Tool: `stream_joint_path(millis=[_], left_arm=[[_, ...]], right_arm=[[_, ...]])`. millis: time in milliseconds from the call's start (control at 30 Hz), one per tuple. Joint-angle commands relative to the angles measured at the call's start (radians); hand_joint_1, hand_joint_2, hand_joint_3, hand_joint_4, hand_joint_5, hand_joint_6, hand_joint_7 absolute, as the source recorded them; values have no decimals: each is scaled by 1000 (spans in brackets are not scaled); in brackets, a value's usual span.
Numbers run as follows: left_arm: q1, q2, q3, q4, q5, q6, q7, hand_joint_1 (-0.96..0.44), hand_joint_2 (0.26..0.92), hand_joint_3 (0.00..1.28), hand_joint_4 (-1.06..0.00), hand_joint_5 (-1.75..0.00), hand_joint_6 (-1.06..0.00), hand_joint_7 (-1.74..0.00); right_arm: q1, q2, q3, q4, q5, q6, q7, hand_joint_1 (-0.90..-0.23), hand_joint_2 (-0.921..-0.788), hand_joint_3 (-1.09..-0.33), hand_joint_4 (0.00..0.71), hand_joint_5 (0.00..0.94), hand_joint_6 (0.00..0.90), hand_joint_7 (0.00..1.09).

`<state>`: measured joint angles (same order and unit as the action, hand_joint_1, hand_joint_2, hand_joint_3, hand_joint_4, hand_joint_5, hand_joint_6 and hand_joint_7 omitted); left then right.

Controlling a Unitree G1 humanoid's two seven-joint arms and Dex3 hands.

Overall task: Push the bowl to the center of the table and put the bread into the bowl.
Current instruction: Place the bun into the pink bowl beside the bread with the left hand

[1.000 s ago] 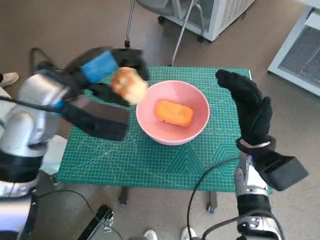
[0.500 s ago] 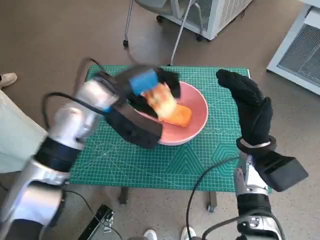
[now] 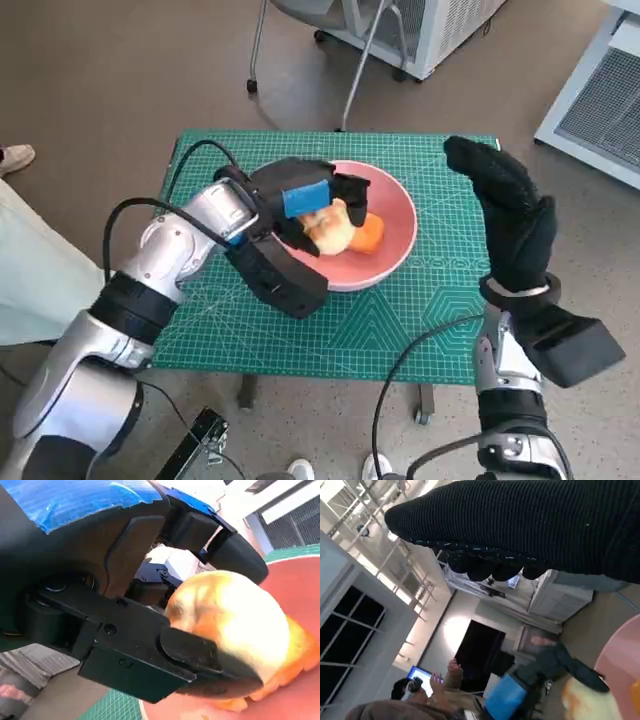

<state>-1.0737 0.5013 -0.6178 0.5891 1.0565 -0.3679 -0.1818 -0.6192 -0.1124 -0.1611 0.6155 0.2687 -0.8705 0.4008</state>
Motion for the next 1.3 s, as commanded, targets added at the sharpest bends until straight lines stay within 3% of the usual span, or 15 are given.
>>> stream_joint_path(millis=[33, 167, 367, 767, 1000, 1133, 1300], left_arm=[[-14, 20, -10, 6, 9, -24, 15, -89, 918, 169, -422, -91, -472, -513], [-2, 34, 3, -6, -6, -27, 0, -28, 920, 162, -390, -21, -488, -275], [22, 45, 37, -18, -64, -20, -39, -9, 921, 176, -326, -2, -459, -175], [79, 41, 141, -74, -232, 15, -123, 42, 921, 176, -270, 0, -436, -125], [146, 43, 251, -155, -398, 26, -167, 208, 921, 288, -293, -10, -440, -104], [179, 36, 316, -186, -509, 40, -197, 238, 921, 344, -318, -19, -451, -101], [213, 20, 373, -194, -618, 45, -211, 245, 914, 359, -374, -29, -479, -99]], right_arm=[[23, 2, -3, 2, -12, 12, -17, -423, -921, -557, 498, 5, 229, 836], [21, 6, 0, 0, -13, 15, -24, -423, -921, -557, 501, 7, 237, 831], [14, 12, 9, -3, -21, 17, -37, -431, -921, -559, 505, 8, 242, 829], [-4, 9, 21, -11, -44, 32, -50, -428, -921, -567, 505, 8, 236, 842], [-13, 3, 21, -23, -35, 51, -41, -426, -919, -575, 504, 7, 224, 863], [-19, -2, 20, -32, -27, 65, -37, -426, -917, -580, 504, 7, 219, 873], [-29, -7, 16, -39, -10, 84, -26, -421, -905, -606, 505, 7, 207, 893]])
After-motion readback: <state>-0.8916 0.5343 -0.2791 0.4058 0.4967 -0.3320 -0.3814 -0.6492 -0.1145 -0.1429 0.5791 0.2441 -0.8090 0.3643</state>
